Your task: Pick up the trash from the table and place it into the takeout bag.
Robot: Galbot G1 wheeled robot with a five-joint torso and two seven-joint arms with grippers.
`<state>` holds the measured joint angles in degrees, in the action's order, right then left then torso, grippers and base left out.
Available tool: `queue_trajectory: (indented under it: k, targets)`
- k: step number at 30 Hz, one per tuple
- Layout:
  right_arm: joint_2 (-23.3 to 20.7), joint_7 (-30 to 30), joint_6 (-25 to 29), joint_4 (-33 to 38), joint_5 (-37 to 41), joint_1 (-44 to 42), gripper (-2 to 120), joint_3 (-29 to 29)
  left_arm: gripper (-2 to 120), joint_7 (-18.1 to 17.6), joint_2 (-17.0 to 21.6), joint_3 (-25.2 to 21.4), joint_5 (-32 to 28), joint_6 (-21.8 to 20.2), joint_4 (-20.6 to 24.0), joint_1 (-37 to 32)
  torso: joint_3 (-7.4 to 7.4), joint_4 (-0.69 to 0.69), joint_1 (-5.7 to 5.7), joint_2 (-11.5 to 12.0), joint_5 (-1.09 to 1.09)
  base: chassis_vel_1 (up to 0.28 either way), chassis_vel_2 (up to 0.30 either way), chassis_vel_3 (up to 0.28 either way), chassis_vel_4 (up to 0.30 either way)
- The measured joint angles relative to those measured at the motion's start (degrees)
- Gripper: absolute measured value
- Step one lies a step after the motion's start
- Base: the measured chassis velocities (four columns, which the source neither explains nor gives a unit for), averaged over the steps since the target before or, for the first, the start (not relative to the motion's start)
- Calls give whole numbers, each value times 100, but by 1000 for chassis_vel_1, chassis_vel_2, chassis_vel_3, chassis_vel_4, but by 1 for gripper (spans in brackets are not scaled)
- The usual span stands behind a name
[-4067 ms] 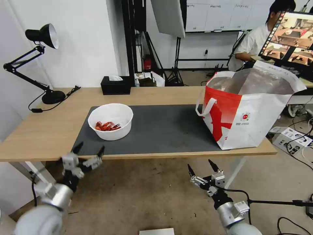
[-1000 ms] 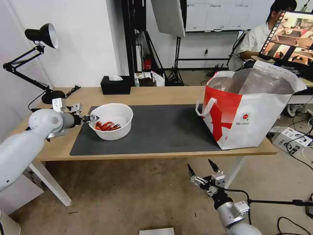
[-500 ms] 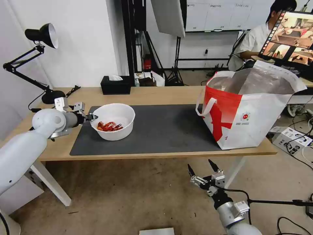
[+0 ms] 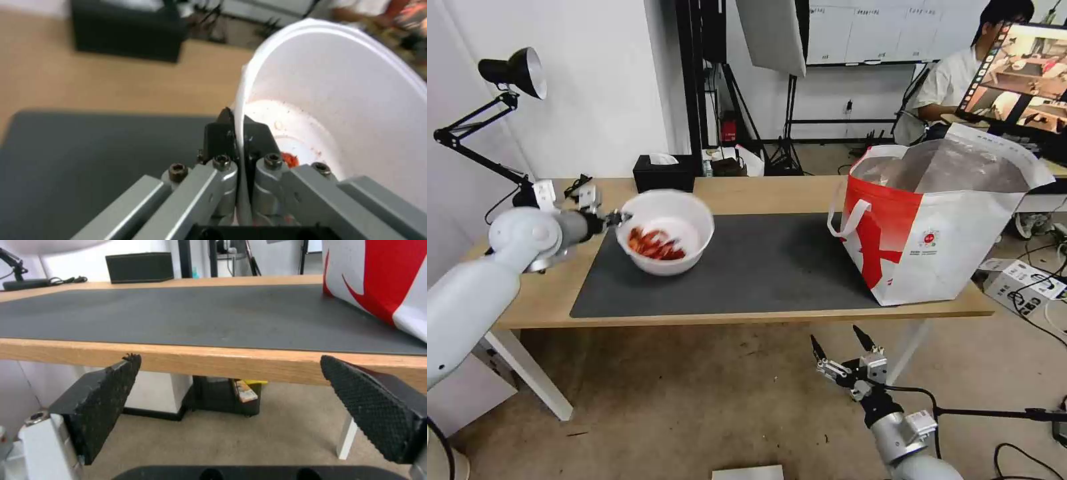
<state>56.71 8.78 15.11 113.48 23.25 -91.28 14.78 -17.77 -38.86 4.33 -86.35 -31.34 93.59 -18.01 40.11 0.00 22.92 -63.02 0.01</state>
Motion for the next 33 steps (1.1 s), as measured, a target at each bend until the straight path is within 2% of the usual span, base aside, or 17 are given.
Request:
queue_trajectory:
  k: [3, 4, 7, 12, 15, 16, 18, 19, 22, 23, 26, 27, 33]
  targets:
    - [0, 0, 0, 0, 0, 0, 100, 0, 0, -180, -166, 403, -159, 220, 211, 481, 0, 0, 0, 0, 1, 0, 0, 0, 0]
    - [0, 0, 0, 0, 0, 0, 100, 0, 0, -180, -166, 403, -159, 220, 211, 481, 0, 0, 0, 0, 1, 0, 0, 0, 0]
    - [0, 0, 0, 0, 0, 0, 100, 0, 0, -370, -510, 873, -376, 377, 240, 1145, 0, -1, 0, 0, 0, 0, 0, 0, 0]
    - [0, 0, 0, 0, 0, 0, 100, 0, 0, -435, -840, 1118, -447, 399, 105, 1568, 0, 0, 0, 0, 2, 0, 0, 0, 0]
    - [0, 0, 0, 0, 0, 0, 100, 0, 0, -489, -1258, 1266, -455, 400, -146, 1897, 0, 1, 0, 0, 0, 0, 0, 0, 0]
    - [0, 0, 0, 0, 0, 0, 100, 0, 0, -489, -1258, 1266, -455, 400, -146, 1897, 0, 1, 0, 0, 0, 0, 0, 0, 0]
    - [0, 0, 0, 0, 0, 0, 100, 0, 0, -501, -1585, 1399, -468, 400, -358, 2170, 1, 0, 0, 0, 0, 0, 0, 0, 0]
    - [0, 0, 0, 0, 0, 0, 100, 0, 0, -501, -1585, 1399, -468, 400, -358, 2170, 1, 0, 0, 0, 0, 0, 0, 0, 0]
    - [0, 0, 0, 0, 0, 0, 100, 0, 0, -550, -2120, 1550, -502, 417, -649, 2561, 0, 0, 0, 0, 2, 0, 0, 0, 0]
    - [0, 0, 0, 0, 0, 0, 100, 0, 0, -550, -2120, 1550, -502, 417, -649, 2561, 0, 0, 0, 0, 2, 0, 0, 0, 0]
    - [0, 0, 0, 0, 0, 0, 100, 0, 0, -593, -2600, 1736, -519, 495, -985, 2905, 0, -1, 0, 0, 2, 0, 0, 0, 0]
    - [0, 0, 0, 0, 0, 0, 100, 0, 0, -593, -2600, 1736, -519, 495, -985, 2905, 0, -1, 0, 0, 2, 0, 0, 0, 0]
    - [0, 0, 0, 0, 0, 0, 100, 0, 0, -641, -3481, 1885, -518, 551, -1765, 3345, 0, -1, 0, 0, 1, 0, 0, 0, 0]
